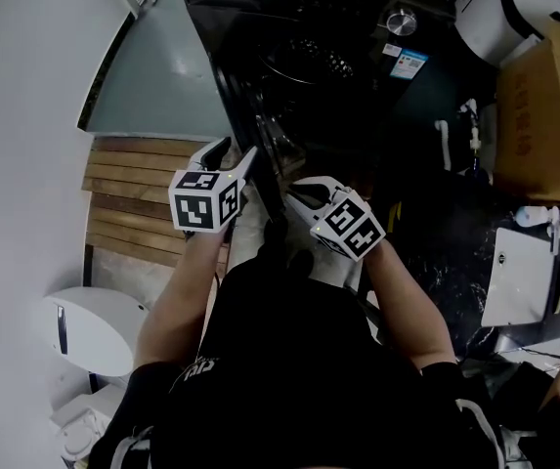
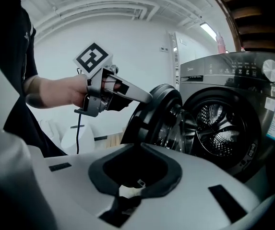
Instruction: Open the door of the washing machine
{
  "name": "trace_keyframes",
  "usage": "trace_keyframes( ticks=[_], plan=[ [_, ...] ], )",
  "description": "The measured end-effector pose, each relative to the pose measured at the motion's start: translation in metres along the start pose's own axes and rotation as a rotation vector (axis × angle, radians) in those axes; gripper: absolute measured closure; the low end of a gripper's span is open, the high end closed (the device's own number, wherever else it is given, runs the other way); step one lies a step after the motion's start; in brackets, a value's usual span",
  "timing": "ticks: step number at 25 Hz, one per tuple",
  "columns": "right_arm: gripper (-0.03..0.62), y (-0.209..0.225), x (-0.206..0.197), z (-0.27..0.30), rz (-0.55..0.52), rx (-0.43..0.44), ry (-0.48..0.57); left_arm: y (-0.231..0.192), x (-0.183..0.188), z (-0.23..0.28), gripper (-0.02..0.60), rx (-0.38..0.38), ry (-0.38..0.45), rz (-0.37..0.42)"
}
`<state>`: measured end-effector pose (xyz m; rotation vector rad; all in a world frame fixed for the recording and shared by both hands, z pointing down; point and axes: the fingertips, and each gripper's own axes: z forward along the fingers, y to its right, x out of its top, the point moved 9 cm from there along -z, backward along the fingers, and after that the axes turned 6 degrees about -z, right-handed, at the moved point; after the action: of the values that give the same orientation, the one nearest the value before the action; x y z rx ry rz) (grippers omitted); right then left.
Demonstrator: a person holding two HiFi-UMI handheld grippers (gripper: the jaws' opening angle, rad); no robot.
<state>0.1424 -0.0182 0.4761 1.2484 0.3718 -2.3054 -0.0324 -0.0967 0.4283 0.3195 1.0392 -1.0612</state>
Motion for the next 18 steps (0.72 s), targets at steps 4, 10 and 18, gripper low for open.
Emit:
trace_keyframes(
  ticks=[4, 10, 18],
  plan=[
    [0.562, 0.002, -0.005, -0.004, 0.029, -0.029, 0.010, -0.011, -0.003, -0.012, 0.361, 0.023, -0.003, -0.011],
    [0.562, 0.009, -0.009, -0.007, 0.057, -0.052, 0.017, -0.029, -0.009, -0.032, 0.379, 0.072, -0.001, -0.022],
    [0.562, 0.020, -0.001, -0.003, 0.068, -0.061, 0.042, -0.053, -0.016, -0.052, 0.453, 0.180, 0.014, -0.050]
  ],
)
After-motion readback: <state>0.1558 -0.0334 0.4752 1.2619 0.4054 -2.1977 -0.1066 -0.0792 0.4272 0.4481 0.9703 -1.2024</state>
